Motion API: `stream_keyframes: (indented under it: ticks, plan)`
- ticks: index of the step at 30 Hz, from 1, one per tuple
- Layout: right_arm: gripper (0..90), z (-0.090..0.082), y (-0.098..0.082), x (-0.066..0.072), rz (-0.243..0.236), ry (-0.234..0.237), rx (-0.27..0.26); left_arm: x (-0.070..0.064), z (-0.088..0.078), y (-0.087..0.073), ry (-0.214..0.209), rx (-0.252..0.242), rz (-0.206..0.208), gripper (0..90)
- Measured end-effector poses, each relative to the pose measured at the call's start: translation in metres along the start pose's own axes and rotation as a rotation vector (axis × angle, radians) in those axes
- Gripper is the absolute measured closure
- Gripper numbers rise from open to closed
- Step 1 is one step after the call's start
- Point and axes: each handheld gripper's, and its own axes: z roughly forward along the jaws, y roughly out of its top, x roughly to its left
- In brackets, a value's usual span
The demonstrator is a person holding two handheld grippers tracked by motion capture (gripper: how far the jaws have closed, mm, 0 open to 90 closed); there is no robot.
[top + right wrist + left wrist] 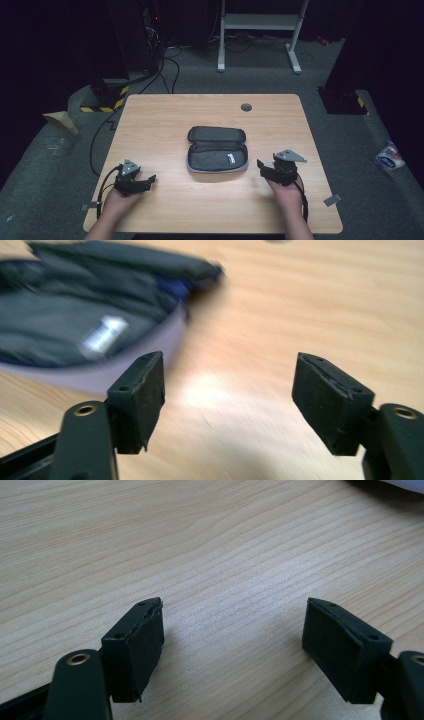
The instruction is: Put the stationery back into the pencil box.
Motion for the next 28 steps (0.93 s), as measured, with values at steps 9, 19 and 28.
stream_keyframes:
  ticks: [9, 19, 28]
  plan:
    - [23.1, -0.004, -0.035, -0.019, -0.008, -0.108, 0.15, 0.0, 0.0, 0.0, 0.001, 0.0, -0.003, 24.9]
    - [14.4, -0.007, -0.041, -0.022, 0.055, -0.151, 0.156, 0.0, 0.0, 0.0, 0.002, -0.002, -0.005, 24.9]
    - [13.7, -0.007, -0.041, -0.021, 0.07, -0.153, 0.161, -0.001, -0.001, -0.001, 0.002, 0.001, -0.003, 24.9]
